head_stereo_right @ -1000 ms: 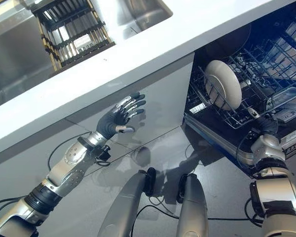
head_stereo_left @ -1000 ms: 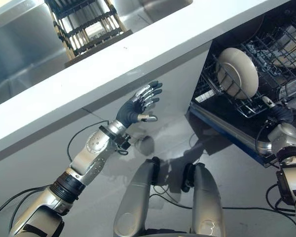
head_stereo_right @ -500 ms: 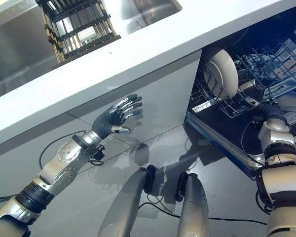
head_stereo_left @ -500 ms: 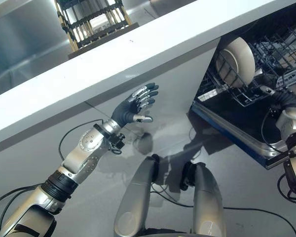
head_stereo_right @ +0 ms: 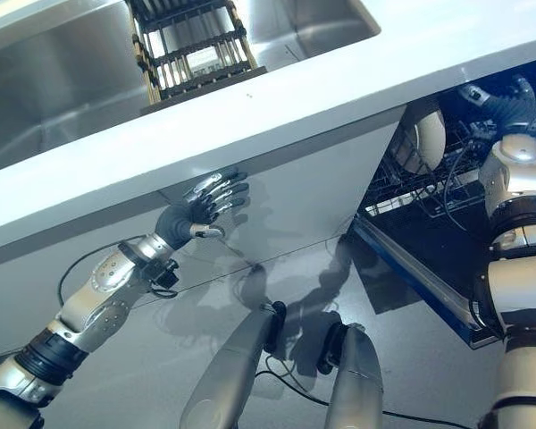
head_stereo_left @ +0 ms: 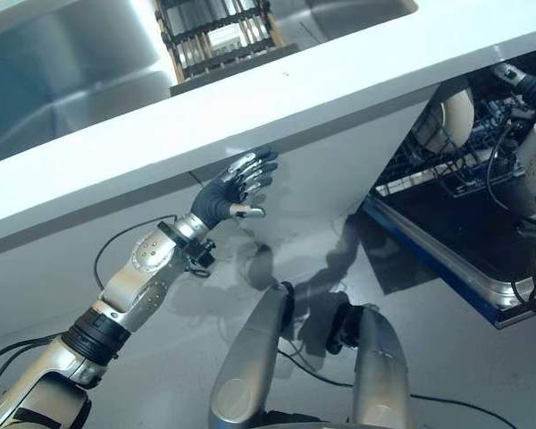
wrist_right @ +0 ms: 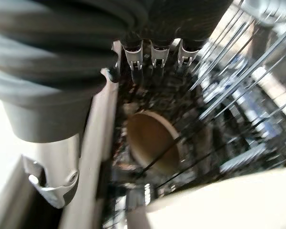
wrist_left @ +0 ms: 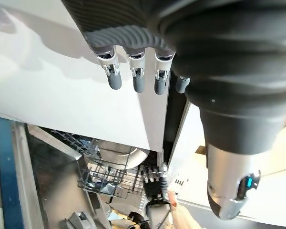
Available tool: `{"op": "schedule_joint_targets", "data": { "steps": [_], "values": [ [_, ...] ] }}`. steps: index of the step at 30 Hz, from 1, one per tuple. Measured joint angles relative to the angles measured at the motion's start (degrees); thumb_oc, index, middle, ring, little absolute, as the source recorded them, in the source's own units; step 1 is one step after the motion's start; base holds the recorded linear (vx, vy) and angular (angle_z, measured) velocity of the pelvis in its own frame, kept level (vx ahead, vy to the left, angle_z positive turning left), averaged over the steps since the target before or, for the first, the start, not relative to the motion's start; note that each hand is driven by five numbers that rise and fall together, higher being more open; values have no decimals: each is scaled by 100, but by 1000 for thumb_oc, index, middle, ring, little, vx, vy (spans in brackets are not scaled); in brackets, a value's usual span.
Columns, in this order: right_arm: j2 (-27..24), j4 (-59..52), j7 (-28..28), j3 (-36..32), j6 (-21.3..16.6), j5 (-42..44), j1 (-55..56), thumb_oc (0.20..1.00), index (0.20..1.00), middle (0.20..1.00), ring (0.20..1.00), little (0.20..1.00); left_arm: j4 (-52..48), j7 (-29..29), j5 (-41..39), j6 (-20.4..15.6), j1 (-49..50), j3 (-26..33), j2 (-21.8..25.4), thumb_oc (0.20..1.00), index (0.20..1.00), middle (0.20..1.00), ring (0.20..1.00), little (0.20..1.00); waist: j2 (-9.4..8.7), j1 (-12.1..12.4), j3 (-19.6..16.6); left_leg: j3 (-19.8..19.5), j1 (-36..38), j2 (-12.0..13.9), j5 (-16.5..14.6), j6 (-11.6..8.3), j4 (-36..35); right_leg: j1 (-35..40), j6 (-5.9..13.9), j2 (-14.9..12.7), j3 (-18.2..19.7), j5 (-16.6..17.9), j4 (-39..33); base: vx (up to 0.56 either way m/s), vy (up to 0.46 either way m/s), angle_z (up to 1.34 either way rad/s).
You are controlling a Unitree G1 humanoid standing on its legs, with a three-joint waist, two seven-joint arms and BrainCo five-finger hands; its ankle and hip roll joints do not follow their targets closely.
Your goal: Pick up plates and place into dishwasher.
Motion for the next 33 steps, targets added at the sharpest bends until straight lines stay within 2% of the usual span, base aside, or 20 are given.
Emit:
{"op": "schedule_joint_targets", "data": {
  "steps": [6, 11, 14, 17, 21, 25, 28, 31, 33],
  "values": [
    [-1, 196, 58, -1, 10, -10, 15, 1000, 1000, 1000, 1000, 1000, 0, -216, -27, -23, -11, -7, 38, 1000, 1000, 1000, 1000, 1000, -20, -10, 4, 33, 4, -48, 27, 53, 3, -1, 37, -65, 27, 19, 20, -29, 56, 2],
    [27, 158, -226, -262, -113, -84, 505, 1000, 1000, 1000, 1000, 1000, 0, -180, -25, -59, -58, -31, -4, 1000, 1000, 1000, 1000, 1000, -99, -123, 10, 145, 152, 12, 29, 107, -72, 127, 104, -44, 99, 69, -82, 1, 113, -6],
    [85, -240, -692, -647, -380, -302, 1317, 1000, 1000, 1000, 1000, 1000, 10, -140, -7, -139, -59, -37, -44, 1000, 1000, 1000, 1000, 1000, -214, -170, 6, 220, 417, 50, 7, 145, -191, 366, 150, 10, 170, 97, -231, 4, 117, -13],
    [262, -996, -1317, -1078, -742, -598, 2144, 1000, 1000, 1000, 1000, 1000, 10, 41, 142, -141, -49, -60, -125, 1000, 1000, 1000, 1000, 1000, -334, -407, -3, 379, 615, 132, 12, 184, -353, 526, 189, 54, 279, 149, -397, 0, 127, -10],
    [623, -2200, -2183, -1595, -1192, -1199, 3444, 1000, 1000, 1000, 1000, 1000, 41, 362, 555, -137, 96, -52, -213, 1000, 1000, 1000, 1000, 1000, -478, -598, -20, 584, 1026, 233, 27, 209, -700, 844, 239, 159, 441, 259, -748, 15, 116, -20],
    [895, -2593, -2695, -2028, -1450, -1577, 4331, 1000, 1000, 1000, 1000, 1000, 128, 460, 573, -125, 334, 11, -376, 1000, 1000, 1000, 1000, 1000, -514, -817, -31, 712, 1372, 278, 21, 239, -922, 1127, 325, 230, 544, 337, -1002, 28, 98, -19],
    [1105, -2699, -2934, -2360, -1631, -1563, 5005, 1000, 1000, 1000, 1000, 1000, 226, 462, 576, -120, 508, 53, -534, 1000, 1000, 1000, 1000, 1000, -525, -921, -38, 818, 1596, 315, -12, 226, -1026, 1284, 355, 281, 648, 354, -1108, -2, 49, -21],
    [1471, -2571, -2913, -2576, -1770, -1045, 5468, 1000, 1000, 1000, 1000, 1000, 249, 459, 594, -121, 603, 115, -543, 1000, 1000, 1000, 1000, 1000, -619, -1012, -92, 847, 1611, 348, -23, 210, -1035, 1281, 349, 315, 677, 351, -1111, -42, 19, -9],
    [1681, -2206, -2583, -2747, -1975, -384, 5493, 1000, 1000, 1000, 1000, 1000, 261, 456, 670, -120, 587, 123, -557, 1000, 1000, 1000, 1000, 1000, -630, -1072, -100, 876, 1623, 355, -23, 210, -1035, 1274, 349, 321, 705, 352, -1103, -50, 0, -6]
  ]
}}
